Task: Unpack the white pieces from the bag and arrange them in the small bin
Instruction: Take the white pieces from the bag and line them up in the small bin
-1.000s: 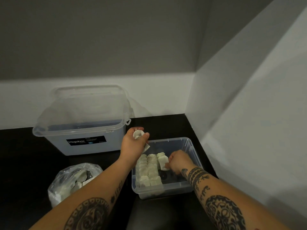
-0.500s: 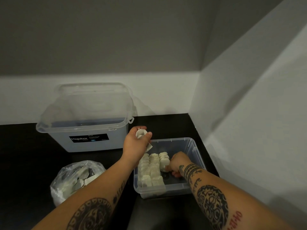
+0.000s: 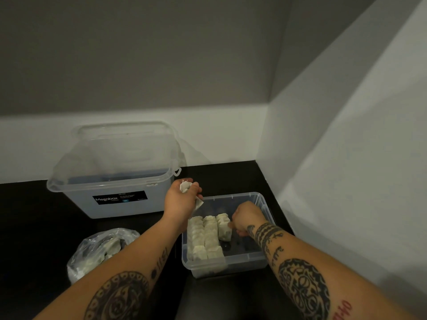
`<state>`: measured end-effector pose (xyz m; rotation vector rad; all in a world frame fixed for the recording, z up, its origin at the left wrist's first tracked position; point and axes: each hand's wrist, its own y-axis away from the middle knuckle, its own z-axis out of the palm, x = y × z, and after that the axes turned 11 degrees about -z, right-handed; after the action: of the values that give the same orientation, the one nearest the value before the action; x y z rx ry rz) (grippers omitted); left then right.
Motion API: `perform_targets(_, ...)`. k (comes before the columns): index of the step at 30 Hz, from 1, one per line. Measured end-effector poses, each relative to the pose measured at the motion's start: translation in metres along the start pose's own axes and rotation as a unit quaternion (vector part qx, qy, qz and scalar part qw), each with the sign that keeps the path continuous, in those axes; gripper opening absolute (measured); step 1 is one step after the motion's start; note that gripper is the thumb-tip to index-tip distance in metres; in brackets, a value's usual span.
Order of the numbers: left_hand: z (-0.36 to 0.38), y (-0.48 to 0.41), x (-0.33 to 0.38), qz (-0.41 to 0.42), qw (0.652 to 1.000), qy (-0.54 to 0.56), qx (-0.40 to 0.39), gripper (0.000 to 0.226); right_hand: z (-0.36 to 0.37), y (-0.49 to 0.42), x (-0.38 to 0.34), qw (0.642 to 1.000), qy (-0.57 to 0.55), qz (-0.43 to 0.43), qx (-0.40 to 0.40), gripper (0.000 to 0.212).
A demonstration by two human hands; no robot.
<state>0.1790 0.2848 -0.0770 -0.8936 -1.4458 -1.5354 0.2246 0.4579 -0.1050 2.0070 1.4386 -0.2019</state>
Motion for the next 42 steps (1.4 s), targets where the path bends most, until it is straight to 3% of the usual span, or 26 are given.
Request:
perform_targets(3, 0.001, 0.002, 0.004, -0.005, 1.000, 0.020, 0.008, 0.020, -0.026, 0.012, -0.017, 0.997, -0.040, -0.068, 0.021, 0.026)
perform_targets(5, 0.003, 0.003, 0.006, 0.009, 1.000, 0.029, 0.007, 0.021, -0.039, 0.027, -0.035, 0.984, -0.147, -0.095, 0.042, 0.022)
perform_targets(7, 0.008, 0.006, 0.009, 0.029, 0.999, 0.031, 0.011, 0.020, -0.046, 0.045, -0.055, 0.945, -0.311, -0.104, -0.001, 0.022)
perform_targets(9, 0.014, 0.010, 0.013, 0.038, 0.998, 0.039, 0.016, 0.018, -0.048, 0.055, -0.065, 0.913, -0.392, -0.107, -0.035, 0.026)
perform_targets(15, 0.025, 0.020, 0.022, 0.010, 0.993, 0.113, -0.040, 0.013, -0.036, 0.061, -0.067, 0.880, -0.462, -0.109, 0.010, 0.022)
perform_targets(21, 0.013, 0.015, 0.034, -0.051, 0.977, 0.205, -0.016, 0.016, -0.039, 0.062, -0.057, 0.837, -0.531, -0.132, 0.034, 0.020)
perform_targets(26, 0.004, 0.022, 0.025, -0.001, 0.985, 0.135, -0.111, 0.023, -0.039, 0.060, -0.055, 0.812, -0.562, -0.142, 0.070, 0.021)
perform_targets(32, 0.005, 0.027, 0.019, 0.039, 0.992, 0.066, -0.104, 0.035, -0.037, 0.062, -0.051, 0.817, -0.553, -0.143, 0.075, 0.021)
perform_targets(36, 0.004, 0.025, 0.013, 0.069, 0.992, 0.026, -0.106, 0.029, -0.037, 0.064, -0.047, 0.830, -0.533, -0.145, 0.078, 0.022)
perform_targets(42, 0.001, 0.024, 0.004, 0.080, 0.989, -0.033, -0.119, 0.036, -0.038, 0.068, -0.046, 0.856, -0.460, -0.195, 0.136, 0.021)
